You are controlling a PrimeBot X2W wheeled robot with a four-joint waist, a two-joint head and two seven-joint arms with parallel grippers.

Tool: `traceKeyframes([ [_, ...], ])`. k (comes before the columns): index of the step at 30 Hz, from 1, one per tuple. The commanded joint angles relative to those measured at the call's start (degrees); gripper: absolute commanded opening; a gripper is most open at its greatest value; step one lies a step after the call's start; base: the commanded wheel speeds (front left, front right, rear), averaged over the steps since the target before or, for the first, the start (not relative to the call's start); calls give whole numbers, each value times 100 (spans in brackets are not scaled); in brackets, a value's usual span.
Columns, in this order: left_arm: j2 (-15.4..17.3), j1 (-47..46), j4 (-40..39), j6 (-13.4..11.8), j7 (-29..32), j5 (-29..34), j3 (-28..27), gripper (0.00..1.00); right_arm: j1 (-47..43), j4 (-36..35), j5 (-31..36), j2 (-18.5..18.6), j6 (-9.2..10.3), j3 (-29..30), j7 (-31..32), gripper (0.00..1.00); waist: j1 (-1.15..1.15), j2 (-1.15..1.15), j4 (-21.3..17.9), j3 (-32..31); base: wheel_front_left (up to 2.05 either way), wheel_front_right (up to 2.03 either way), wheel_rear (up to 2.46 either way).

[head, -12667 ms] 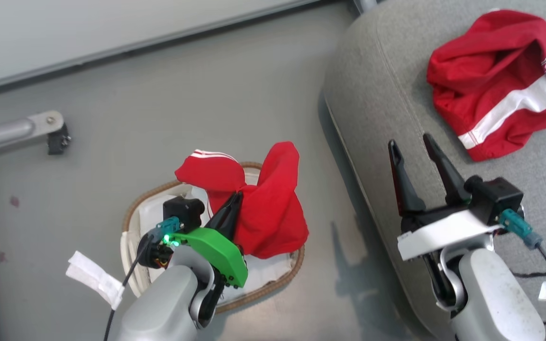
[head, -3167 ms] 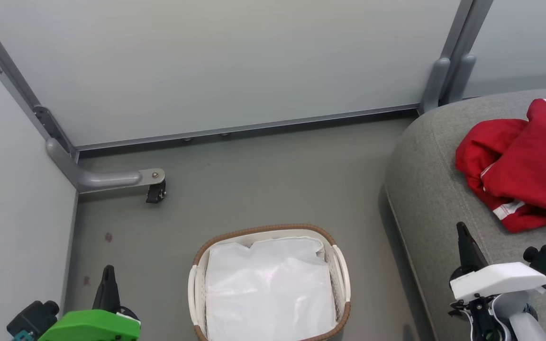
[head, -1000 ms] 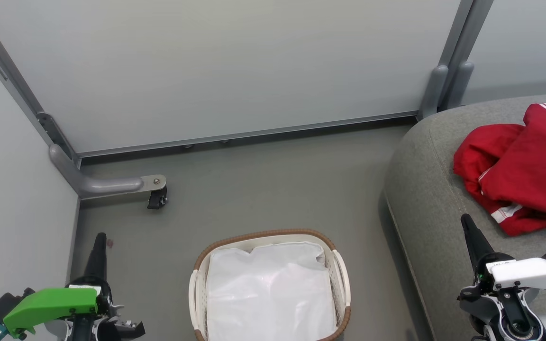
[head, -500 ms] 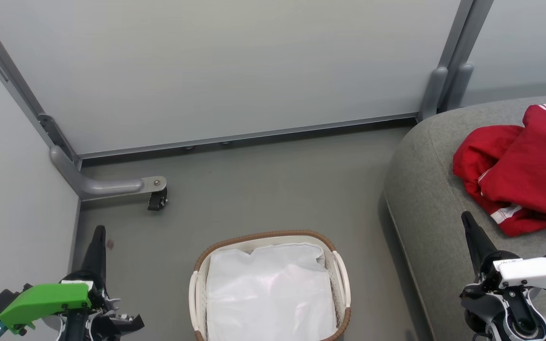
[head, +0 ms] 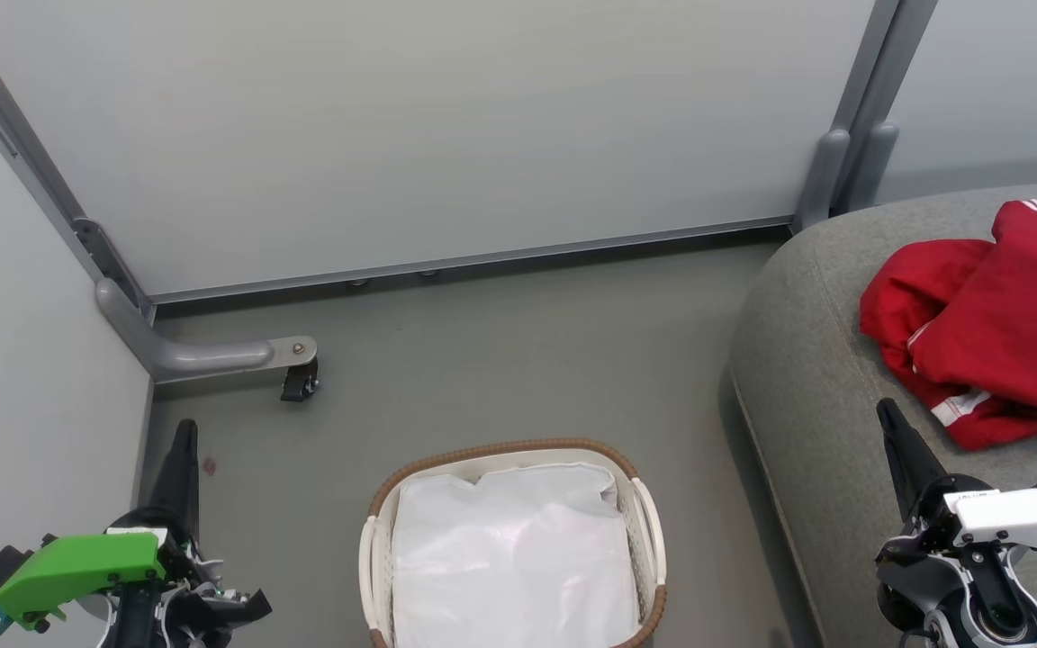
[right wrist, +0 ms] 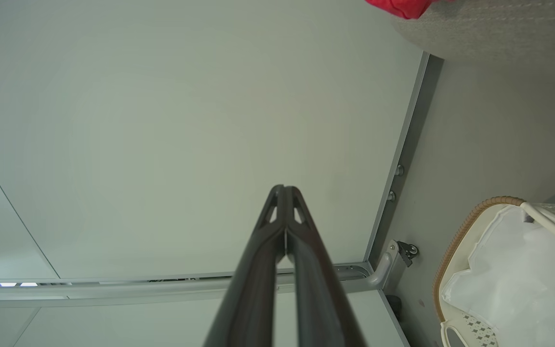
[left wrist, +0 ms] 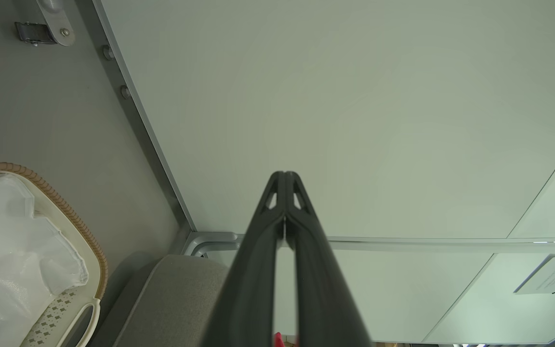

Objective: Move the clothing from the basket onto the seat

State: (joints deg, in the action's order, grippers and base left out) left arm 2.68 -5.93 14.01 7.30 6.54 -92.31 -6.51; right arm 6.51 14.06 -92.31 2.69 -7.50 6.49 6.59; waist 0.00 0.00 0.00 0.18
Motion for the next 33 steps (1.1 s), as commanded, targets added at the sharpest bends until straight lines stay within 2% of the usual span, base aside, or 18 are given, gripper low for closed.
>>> traceKeyframes([
  [1,38,-60,-7,34,21,-18,-14,0,-59,-19,-19,36,2,15,12,0,0,0,0,0,0,0,0],
  [33,38,-59,-8,35,20,-18,-13,0,-59,-18,-19,36,2,14,11,0,0,0,0,0,0,0,0],
])
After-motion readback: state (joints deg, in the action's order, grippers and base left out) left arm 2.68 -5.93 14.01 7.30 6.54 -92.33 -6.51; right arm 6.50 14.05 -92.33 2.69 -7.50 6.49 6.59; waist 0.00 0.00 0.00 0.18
